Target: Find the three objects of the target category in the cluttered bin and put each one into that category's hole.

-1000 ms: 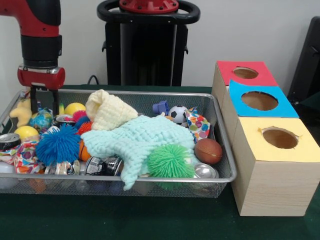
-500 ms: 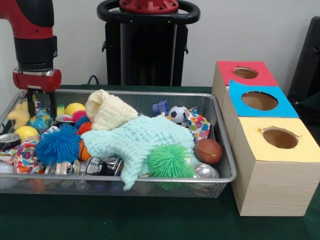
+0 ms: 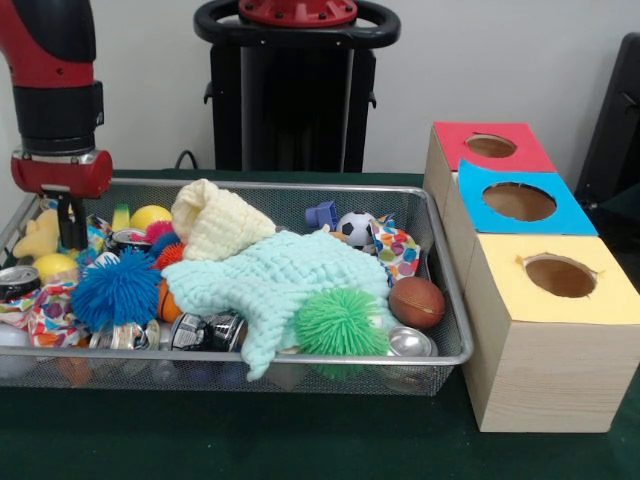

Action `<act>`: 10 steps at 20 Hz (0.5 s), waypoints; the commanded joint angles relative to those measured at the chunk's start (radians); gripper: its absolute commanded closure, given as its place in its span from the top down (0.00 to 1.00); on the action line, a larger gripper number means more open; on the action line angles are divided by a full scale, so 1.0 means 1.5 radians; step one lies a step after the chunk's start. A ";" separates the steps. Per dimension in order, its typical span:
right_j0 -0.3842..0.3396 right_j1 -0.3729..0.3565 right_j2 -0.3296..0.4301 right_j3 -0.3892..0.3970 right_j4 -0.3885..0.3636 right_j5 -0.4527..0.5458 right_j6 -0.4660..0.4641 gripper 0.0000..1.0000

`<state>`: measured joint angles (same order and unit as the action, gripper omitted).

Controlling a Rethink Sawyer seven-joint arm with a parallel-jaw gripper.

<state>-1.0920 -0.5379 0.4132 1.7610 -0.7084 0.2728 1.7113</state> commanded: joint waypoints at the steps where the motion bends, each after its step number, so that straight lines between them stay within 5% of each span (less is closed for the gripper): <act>1: 0.007 0.031 0.042 -0.046 -0.036 0.053 -0.085 0.00; 9: 0.022 -0.012 0.015 0.011 -0.026 0.061 -0.052 0.00; 10: 0.024 -0.014 0.008 0.023 -0.031 0.048 -0.041 1.00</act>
<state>-1.0829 -0.5396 0.4118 1.7652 -0.7086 0.2726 1.7113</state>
